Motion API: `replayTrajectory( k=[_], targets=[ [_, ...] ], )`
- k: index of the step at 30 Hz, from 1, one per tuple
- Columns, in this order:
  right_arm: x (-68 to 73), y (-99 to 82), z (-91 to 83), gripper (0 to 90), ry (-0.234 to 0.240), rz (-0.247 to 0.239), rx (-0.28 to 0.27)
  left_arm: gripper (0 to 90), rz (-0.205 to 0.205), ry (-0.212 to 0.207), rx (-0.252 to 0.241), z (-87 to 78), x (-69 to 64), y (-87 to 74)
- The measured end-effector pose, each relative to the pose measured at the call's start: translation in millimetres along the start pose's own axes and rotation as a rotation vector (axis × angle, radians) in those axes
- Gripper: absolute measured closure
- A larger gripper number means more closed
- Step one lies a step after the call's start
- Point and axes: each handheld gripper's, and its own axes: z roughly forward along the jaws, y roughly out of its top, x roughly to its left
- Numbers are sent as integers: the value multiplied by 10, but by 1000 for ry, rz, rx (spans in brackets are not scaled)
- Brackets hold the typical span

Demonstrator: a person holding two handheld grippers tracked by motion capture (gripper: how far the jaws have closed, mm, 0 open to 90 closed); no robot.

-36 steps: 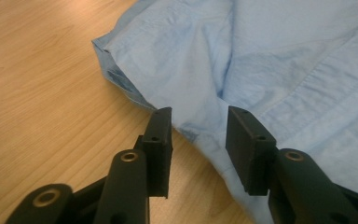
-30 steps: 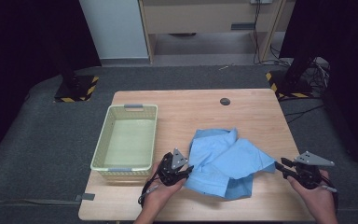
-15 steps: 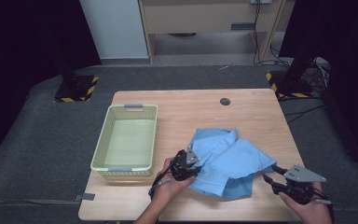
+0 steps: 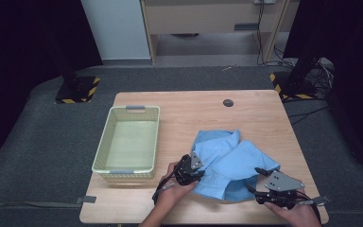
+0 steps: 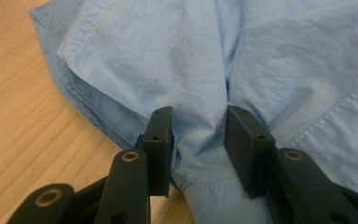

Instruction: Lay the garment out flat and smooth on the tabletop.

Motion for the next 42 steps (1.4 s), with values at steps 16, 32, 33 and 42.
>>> replayTrajectory(
  k=[16, 32, 33, 42],
  targets=[
    [92, 5, 318, 690, 84, -115, 116, 631, 17, -53, 4, -88, -215, -61],
    [-225, -133, 65, 890, 162, 51, 84, 448, -6, 24, -93, -406, 30, -70],
    [-237, -148, 68, 888, 161, 58, 86, 440, -8, 26, -88, -385, 35, -79],
    [-175, -149, 102, 865, 149, 51, 96, 493, -46, 2, -66, -195, 101, -88]
  ],
)
